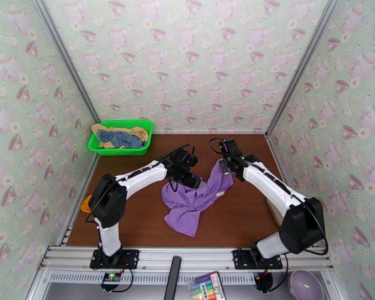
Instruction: Fold and stack the mixed laundry pile
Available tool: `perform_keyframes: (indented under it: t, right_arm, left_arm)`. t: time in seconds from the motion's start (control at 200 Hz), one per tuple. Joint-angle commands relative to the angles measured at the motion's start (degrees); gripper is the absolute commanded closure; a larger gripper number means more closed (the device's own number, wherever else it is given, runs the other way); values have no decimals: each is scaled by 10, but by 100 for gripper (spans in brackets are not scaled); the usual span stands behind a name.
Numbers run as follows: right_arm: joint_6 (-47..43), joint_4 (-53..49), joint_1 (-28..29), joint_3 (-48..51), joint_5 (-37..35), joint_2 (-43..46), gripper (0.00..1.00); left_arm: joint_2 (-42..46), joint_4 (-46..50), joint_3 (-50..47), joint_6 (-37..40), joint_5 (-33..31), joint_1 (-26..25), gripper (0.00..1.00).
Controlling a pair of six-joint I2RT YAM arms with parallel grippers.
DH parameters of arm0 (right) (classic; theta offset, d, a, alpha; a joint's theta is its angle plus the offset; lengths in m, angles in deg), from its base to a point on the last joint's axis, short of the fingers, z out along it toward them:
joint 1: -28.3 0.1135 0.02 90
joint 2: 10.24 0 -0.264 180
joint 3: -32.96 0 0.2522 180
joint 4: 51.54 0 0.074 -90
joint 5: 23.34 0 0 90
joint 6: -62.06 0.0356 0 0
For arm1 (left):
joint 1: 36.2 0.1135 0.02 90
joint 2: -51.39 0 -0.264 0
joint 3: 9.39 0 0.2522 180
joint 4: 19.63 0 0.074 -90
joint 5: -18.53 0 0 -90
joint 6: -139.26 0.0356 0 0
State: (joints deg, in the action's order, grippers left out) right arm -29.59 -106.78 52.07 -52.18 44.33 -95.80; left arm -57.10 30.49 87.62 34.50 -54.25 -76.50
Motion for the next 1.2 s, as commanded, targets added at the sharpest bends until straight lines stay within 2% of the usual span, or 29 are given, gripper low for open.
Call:
perform_keyframes:
  t: [0.0,0.27,0.446,0.531,0.611,0.656,0.706,0.851,0.922,1.087,1.197]
  right_arm:
    - [16,-2,2,9,14,20,100]
    - [22,-4,2,16,24,29,100]
    - [24,-5,2,21,28,36,100]
    - [27,-5,2,22,31,38,100]
    - [29,-6,2,23,35,41,100]
    - [31,-6,2,23,36,43,100]
    - [32,-7,2,25,37,47,100]
    - [33,-11,2,28,35,60,100]
    - [37,-15,2,29,31,68,100]
    - [48,-26,2,28,5,102,100]
    - [54,-52,2,8,-17,142,100]
  left_arm:
    - [-6,-36,-17,-42,35,4,19]
    - [-25,-81,-33,-87,88,4,19]
    - [-16,-104,-59,-110,97,2,20]
    - [-20,-110,-63,-119,99,2,27]
    - [-28,-110,-61,-123,96,2,51]
    - [-28,-107,-57,-122,89,2,61]
    - [-24,-99,-52,-119,77,2,76]
    - [-2,-33,-5,-91,12,11,92]
    - [15,9,35,-75,-24,19,93]
    - [64,121,153,-37,-159,32,98]
    - [105,174,217,-25,-212,29,97]
